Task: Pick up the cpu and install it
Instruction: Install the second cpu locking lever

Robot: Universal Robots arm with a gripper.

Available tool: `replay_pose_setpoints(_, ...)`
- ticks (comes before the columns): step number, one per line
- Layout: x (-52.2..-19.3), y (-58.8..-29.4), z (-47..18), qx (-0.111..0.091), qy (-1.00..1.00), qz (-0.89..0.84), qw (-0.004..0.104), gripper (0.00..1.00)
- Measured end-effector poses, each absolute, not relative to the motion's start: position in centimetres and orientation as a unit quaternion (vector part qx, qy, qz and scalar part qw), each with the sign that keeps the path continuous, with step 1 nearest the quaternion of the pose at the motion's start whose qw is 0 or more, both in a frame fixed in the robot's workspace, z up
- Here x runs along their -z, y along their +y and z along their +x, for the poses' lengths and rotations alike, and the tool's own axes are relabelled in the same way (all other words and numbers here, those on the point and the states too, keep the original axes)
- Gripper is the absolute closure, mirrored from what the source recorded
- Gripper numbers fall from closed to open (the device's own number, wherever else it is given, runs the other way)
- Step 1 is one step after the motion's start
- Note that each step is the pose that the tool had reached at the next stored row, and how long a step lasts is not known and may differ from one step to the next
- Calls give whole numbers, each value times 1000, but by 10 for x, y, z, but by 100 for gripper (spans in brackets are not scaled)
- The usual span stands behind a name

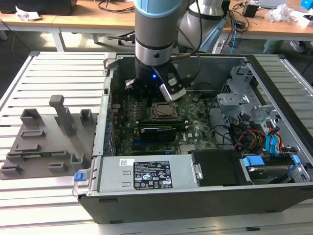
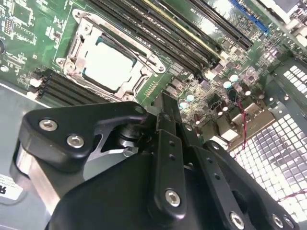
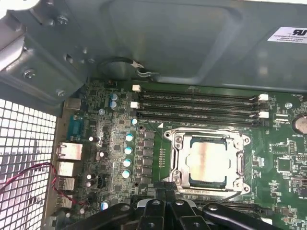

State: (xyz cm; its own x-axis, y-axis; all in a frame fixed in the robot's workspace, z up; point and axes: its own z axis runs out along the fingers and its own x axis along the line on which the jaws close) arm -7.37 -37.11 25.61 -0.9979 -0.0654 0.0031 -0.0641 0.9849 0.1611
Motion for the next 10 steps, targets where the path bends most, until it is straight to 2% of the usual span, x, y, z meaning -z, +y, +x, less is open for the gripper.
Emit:
replay_pose_setpoints(6,-256,-373,-48,81,-996,32,5,89)
replay_pose_setpoints(10,-256,-390,-47,81,-996,32,5,89)
